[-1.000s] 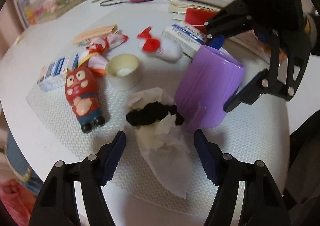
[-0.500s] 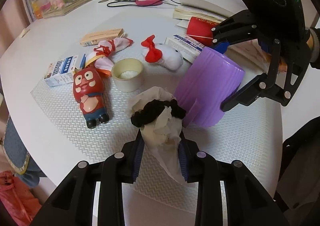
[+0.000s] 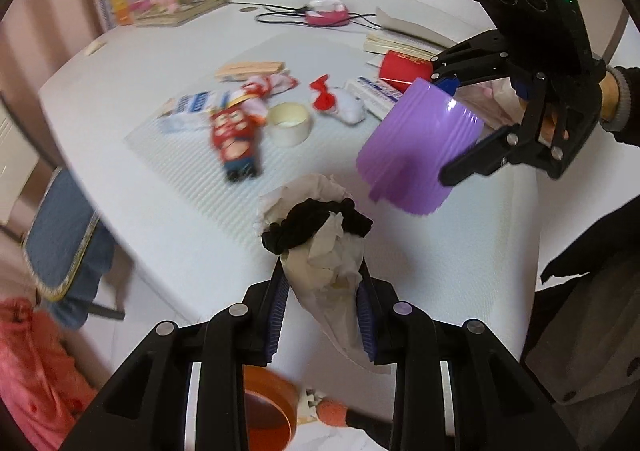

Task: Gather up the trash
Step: 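Carry the purple cup and tissue with both tools over the orange bin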

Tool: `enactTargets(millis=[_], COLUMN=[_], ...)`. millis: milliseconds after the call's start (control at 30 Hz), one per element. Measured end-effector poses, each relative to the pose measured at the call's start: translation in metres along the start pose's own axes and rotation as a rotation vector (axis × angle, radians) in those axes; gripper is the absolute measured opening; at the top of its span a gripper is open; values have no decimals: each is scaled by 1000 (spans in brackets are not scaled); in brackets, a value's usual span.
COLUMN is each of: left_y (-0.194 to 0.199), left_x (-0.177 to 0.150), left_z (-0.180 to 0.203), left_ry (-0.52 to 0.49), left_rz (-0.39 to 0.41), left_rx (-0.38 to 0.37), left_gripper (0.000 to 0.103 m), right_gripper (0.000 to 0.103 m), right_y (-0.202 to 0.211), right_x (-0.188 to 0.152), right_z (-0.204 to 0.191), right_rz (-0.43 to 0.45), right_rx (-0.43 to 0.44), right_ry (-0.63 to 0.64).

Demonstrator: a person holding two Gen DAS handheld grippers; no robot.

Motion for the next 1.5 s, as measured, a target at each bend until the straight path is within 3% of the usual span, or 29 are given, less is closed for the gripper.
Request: enactTargets(millis=[367,733,867,1167,1500], left_y=[59,83,71,2,-74], left_x=[-85,-188,-226,-304,-347], left_z=[-35,-97,-122,-160,-171], left_ry=[183,413,484,609,619], left_rz=[-2,-43,-65,-99,-142], left_rx=[104,176,182,129,71], left_gripper=[33,33,33,33,33], right_gripper=[65,65,65,65,65], right_y=[-56,-174,-224,-357,-451], right_x=[53,104,107,91,45], right_z=[-92,-194,-216,-204,-168], right_rz=[-44,-151,-202,-374,-513], right_rx=[118,233,241,152,65], right_ry=[173,319,343,301,285])
Point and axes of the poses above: each gripper's, at about its wrist camera, not at the fingertips, and y roughly against the way its jaws point, z to its right, x to its top, the point moved 10 cm from there along -y, roughly the way its jaws point, and after that the axes turned 7 degrees about x, right-handed, at the moved point
